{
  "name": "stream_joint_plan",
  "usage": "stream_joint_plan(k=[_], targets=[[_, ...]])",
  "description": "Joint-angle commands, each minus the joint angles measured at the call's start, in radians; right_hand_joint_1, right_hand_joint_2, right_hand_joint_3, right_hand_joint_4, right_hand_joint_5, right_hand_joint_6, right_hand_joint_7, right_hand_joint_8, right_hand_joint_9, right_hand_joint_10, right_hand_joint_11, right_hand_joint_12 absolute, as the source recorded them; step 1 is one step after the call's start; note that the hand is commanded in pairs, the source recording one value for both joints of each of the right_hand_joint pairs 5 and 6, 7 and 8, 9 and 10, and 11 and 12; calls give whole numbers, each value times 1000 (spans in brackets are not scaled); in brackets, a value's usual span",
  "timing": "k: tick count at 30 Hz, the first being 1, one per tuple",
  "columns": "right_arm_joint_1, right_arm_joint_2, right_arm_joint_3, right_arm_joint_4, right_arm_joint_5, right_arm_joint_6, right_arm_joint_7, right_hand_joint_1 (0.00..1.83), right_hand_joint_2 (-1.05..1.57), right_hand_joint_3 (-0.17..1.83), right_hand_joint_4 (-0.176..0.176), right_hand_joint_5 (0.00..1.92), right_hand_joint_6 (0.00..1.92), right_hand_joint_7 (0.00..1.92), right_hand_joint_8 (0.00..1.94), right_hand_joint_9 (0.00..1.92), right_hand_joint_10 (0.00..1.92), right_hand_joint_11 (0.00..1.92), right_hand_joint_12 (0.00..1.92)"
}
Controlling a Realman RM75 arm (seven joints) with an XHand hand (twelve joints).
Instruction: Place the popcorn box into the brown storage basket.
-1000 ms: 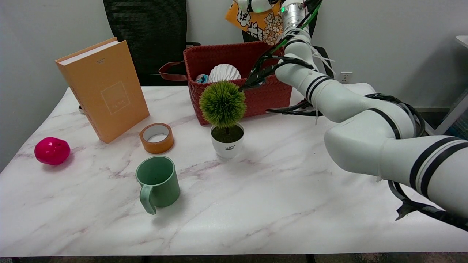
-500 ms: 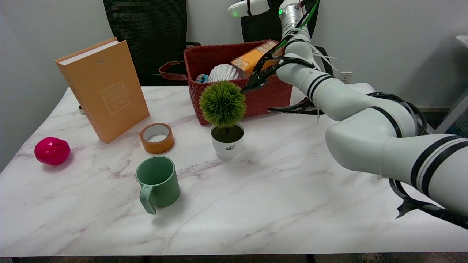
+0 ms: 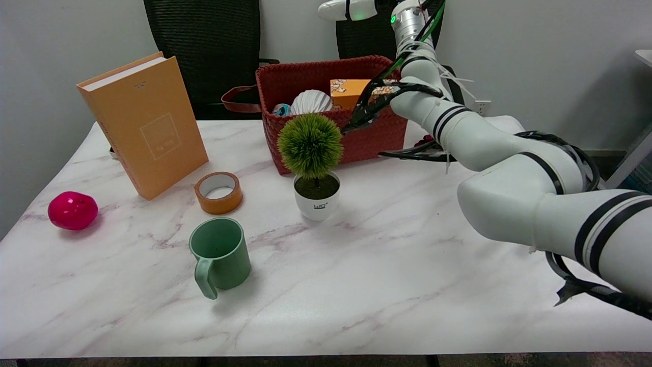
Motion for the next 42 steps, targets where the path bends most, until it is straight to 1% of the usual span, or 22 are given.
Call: stream_joint_plan(k=[1, 6, 12, 17, 22, 25, 29, 34, 42], targets=[[-91, 65, 2, 135, -1, 8, 6, 616, -12, -175, 0, 0, 0, 0, 0, 0, 0, 0, 0], [-149, 104, 5, 206, 38, 40, 56, 614, -13, -175, 0, 0, 0, 0, 0, 0, 0, 0, 0], [-225, 170, 10, 331, 152, 40, 152, 615, 16, -175, 0, 0, 0, 0, 0, 0, 0, 0, 0], [-316, 248, 10, 466, 313, 40, 270, 616, 87, -175, 0, 0, 0, 0, 0, 0, 0, 0, 0], [-401, 320, 13, 593, 447, 40, 350, 603, 131, -175, 0, 0, 0, 0, 0, 0, 0, 0, 0], [-472, 358, 36, 669, 492, 43, 391, 610, 161, -175, 0, 0, 0, 0, 0, 0, 0, 0, 0], [-566, 386, 95, 780, 503, 62, 430, 606, 202, -175, 0, 0, 0, 0, 0, 0, 0, 0, 0], [-726, 417, 195, 935, 505, 68, 441, 600, 222, -175, 0, 0, 0, 0, 0, 0, 0, 0, 0], [-897, 429, 288, 1059, 537, 52, 431, 599, 288, -175, 0, 0, 0, 0, 0, 0, 0, 0, 0]])
